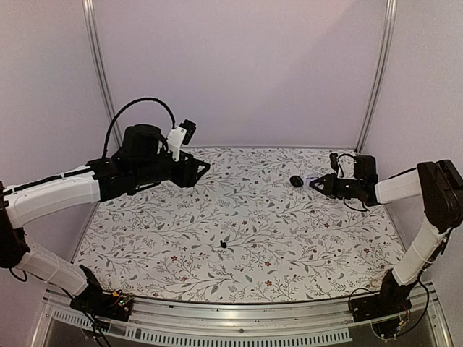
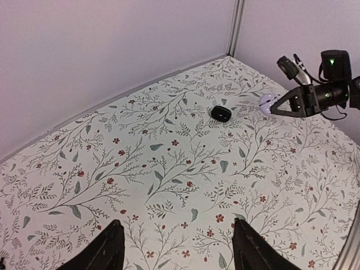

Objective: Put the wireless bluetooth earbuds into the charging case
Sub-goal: Place the charging case with the earbuds at the center of the board, then pick up the charging case from the center of the board.

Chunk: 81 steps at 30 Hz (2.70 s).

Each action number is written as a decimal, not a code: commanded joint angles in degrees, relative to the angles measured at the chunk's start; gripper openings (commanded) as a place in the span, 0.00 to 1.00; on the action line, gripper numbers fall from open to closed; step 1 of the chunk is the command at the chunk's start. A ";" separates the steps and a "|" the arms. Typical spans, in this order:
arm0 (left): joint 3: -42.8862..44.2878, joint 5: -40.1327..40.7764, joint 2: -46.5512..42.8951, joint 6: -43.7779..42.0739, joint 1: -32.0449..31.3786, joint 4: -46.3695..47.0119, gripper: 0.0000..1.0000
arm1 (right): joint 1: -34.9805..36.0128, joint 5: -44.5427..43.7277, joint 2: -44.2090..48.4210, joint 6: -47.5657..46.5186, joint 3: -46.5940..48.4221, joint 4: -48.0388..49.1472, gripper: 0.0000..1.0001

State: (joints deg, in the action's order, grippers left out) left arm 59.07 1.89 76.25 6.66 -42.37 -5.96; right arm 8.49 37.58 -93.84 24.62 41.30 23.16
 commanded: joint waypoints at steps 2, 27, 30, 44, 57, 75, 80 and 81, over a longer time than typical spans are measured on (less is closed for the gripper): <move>0.34 -2.59 1.23 3.04 1.47 2.87 0.65 | -0.31 -1.48 -10.06 -4.00 8.09 -10.73 0.09; -1.07 -0.84 -2.90 3.51 1.71 1.58 0.68 | -4.36 -9.16 -8.90 -6.36 13.64 -23.16 0.62; -1.23 -0.27 -3.02 3.45 1.69 1.63 0.68 | -4.65 -9.67 -5.87 -7.80 13.70 -21.89 0.67; -1.13 -2.53 -3.04 3.30 1.82 1.76 0.69 | 1.70 -14.86 -19.79 -21.15 35.90 -30.43 0.74; -1.15 -3.48 -1.70 2.64 1.84 1.92 0.70 | 5.87 -22.99 -29.45 -27.44 43.96 -34.49 0.72; -1.19 -3.69 -2.24 2.41 1.81 1.96 0.70 | 10.03 -32.37 -36.97 -30.93 52.57 -43.98 0.58; -1.11 -3.41 -2.33 2.96 1.84 1.54 0.70 | 11.20 -32.65 -36.75 -32.67 52.57 -43.81 0.41; -0.95 -3.00 -2.33 3.27 1.85 1.11 0.70 | 11.40 -32.55 -36.69 -33.03 52.49 -43.86 0.39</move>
State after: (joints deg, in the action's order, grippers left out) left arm 58.43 -1.10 74.52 9.52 -41.34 -4.67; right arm 18.76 6.33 -129.21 -6.61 92.73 -19.27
